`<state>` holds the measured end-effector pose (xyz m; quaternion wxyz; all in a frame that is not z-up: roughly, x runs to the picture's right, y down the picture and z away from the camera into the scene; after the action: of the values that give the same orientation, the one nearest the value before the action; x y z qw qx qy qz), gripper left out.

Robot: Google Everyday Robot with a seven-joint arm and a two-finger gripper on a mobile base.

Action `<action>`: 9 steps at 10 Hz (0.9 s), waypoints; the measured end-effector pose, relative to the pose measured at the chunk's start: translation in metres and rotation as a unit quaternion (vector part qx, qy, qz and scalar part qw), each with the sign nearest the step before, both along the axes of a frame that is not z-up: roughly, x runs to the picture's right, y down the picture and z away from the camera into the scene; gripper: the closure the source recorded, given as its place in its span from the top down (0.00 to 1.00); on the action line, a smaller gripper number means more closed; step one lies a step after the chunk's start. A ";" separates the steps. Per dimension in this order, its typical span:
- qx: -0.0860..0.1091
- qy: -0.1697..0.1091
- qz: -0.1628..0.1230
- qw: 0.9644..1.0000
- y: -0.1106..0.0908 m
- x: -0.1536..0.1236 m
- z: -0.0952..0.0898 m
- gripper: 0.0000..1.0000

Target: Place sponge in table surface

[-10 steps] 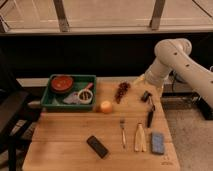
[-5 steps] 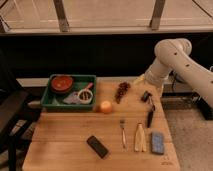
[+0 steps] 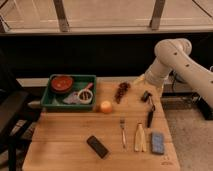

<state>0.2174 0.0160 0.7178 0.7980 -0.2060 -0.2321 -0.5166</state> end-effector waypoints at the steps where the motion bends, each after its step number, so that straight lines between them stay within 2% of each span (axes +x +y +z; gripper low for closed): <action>1: 0.000 0.000 -0.001 1.000 0.000 0.000 0.000 0.80; 3: 0.000 -0.004 -0.014 1.000 0.004 0.002 0.000 0.80; 4: -0.005 -0.006 -0.025 1.000 0.014 0.006 -0.001 0.80; 7: -0.017 0.000 -0.031 0.999 0.067 0.023 -0.011 0.80; 9: -0.023 0.013 -0.021 0.999 0.097 0.038 -0.015 0.80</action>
<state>0.2554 0.1132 0.7027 0.7851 -0.2357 -0.2292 -0.5249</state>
